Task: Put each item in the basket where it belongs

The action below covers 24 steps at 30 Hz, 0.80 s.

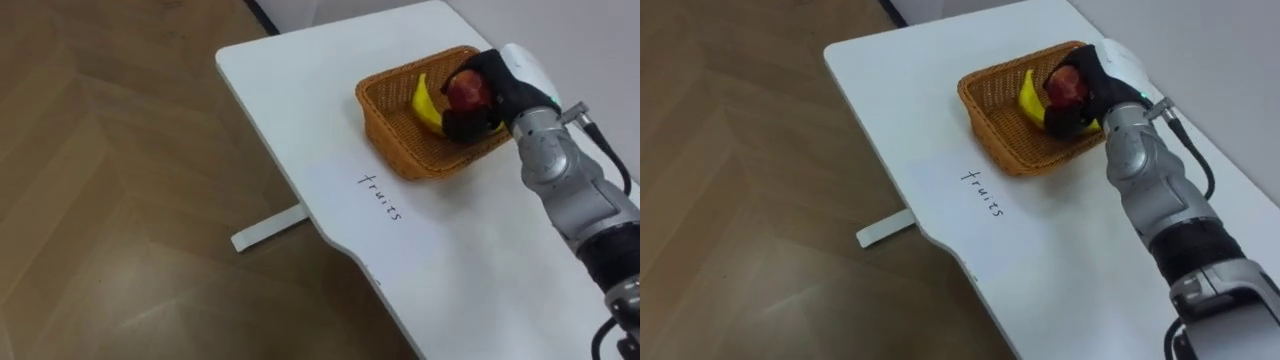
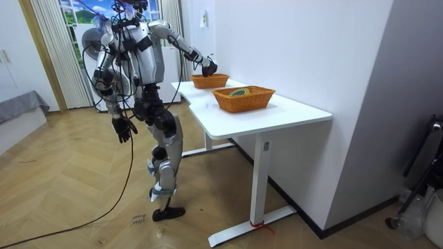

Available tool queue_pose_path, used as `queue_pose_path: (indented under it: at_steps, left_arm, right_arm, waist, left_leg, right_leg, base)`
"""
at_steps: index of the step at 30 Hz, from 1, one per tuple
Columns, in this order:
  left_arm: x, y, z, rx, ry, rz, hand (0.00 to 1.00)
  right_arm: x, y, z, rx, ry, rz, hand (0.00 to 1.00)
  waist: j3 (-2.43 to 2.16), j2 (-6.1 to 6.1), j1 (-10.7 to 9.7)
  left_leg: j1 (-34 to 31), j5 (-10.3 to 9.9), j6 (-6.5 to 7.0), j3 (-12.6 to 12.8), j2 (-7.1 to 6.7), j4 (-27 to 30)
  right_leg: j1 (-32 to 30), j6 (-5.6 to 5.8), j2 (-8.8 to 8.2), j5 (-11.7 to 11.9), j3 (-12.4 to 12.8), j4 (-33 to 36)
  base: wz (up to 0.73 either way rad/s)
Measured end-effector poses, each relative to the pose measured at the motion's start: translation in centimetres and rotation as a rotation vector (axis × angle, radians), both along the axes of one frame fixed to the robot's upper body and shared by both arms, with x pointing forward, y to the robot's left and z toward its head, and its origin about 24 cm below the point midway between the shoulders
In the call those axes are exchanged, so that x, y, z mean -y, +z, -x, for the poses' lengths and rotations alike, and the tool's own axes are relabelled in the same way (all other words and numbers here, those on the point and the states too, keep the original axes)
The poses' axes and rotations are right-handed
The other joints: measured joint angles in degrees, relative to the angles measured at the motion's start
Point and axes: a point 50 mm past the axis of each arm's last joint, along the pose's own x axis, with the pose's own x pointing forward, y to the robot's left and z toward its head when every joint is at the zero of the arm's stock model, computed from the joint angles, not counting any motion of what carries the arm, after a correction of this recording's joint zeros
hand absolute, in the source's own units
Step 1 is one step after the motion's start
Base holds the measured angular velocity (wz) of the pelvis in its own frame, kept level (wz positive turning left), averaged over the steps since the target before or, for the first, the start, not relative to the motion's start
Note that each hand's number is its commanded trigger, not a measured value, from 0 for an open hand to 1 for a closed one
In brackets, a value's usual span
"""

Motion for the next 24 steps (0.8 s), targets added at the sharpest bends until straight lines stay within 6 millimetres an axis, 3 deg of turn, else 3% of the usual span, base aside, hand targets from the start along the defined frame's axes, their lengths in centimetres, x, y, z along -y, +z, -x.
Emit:
queue_pose_path:
  at_steps: [1,4,18,21,24]
  left_arm:
    - [-0.1,0.1,-0.2,0.009,-0.006,-0.006,0.0]
    - [-0.3,0.3,-0.9,0.031,-0.01,-0.026,0.0]
    - [0.1,0.1,-2.0,0.047,-0.033,-0.053,0.0]
    - [0.0,0.0,-2.1,0.043,-0.031,-0.055,0.0]
    - [-0.1,0.0,-2.1,0.041,-0.026,-0.067,0.0]
  right_arm:
    - [-0.2,0.3,-0.3,0.011,0.002,0.008,0.0]
    - [0.0,0.8,-0.7,0.026,-0.017,-0.001,0.0]
    - [0.8,0.8,-1.0,0.011,-0.055,-0.015,0.0]
    - [0.8,0.8,-1.0,0.011,-0.056,-0.019,0.0]
    - [0.7,1.3,-1.1,0.023,-0.053,-0.02,0.0]
  waist:
    - [0.07,-0.15,-0.02]
    - [0.37,-0.66,-0.01]
    - [0.58,-0.87,0.44]
    - [0.74,-1.21,0.45]
    - [0.63,-1.75,-0.06]
  left_leg:
    - [-0.47,0.0,-0.01,0.13,0.16,0.11]
    - [-1.46,-0.01,-0.02,0.21,0.24,0.32]
    - [-3.15,-0.03,0.0,1.03,0.62,0.31]
    - [-3.15,-0.03,0.0,1.14,0.67,0.27]
    - [-3.19,-0.03,0.01,1.47,0.72,0.01]
  right_leg:
    - [-0.61,-0.04,0.02,0.03,0.13,0.24]
    - [-1.57,-0.16,0.1,0.1,0.16,0.23]
    - [-3.61,-0.59,0.21,0.36,0.9,0.16]
    - [-3.64,-0.59,0.2,0.36,0.89,0.15]
    - [-3.87,-0.59,0.11,0.37,1.01,0.18]
  base:
    - [-0.11]
    - [-0.02]
    - [-0.03]
    - [-0.01]
    - [-0.04]
